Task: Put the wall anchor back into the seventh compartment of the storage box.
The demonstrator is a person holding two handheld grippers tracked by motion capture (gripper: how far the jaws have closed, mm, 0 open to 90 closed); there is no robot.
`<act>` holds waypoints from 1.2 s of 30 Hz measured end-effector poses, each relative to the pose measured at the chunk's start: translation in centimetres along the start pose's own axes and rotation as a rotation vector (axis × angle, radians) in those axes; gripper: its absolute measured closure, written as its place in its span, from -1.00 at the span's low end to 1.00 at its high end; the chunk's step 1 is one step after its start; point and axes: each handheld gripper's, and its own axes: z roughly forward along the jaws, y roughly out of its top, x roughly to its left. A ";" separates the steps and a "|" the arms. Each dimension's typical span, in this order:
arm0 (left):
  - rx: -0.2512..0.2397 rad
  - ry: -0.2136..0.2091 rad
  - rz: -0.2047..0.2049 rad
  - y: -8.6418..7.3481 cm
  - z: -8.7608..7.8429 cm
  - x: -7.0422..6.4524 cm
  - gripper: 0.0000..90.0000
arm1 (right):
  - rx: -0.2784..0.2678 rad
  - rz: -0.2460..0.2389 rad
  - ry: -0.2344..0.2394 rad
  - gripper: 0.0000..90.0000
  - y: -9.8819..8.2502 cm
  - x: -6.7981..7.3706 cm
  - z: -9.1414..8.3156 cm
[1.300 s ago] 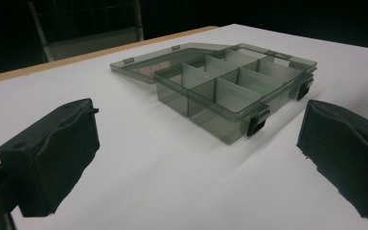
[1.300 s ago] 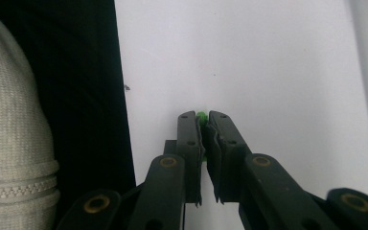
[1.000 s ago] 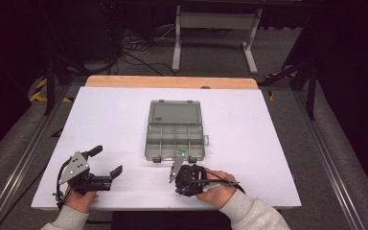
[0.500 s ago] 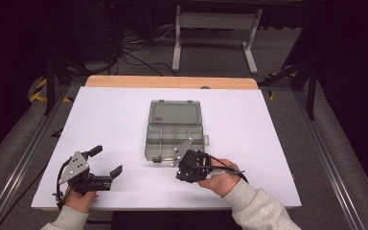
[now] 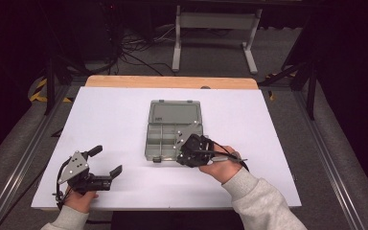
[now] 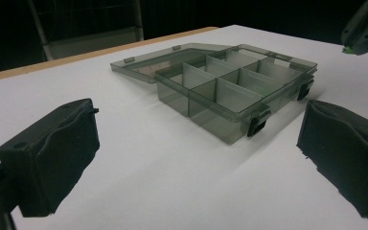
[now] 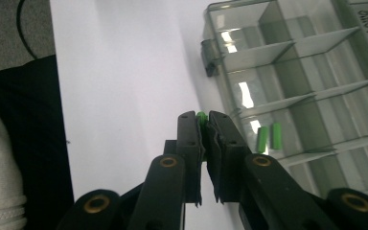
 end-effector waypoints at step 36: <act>-0.002 0.000 -0.008 -0.2 -0.4 0.1 -0.98 | -0.020 0.126 -0.091 0.85 0.7 -6.9 0.9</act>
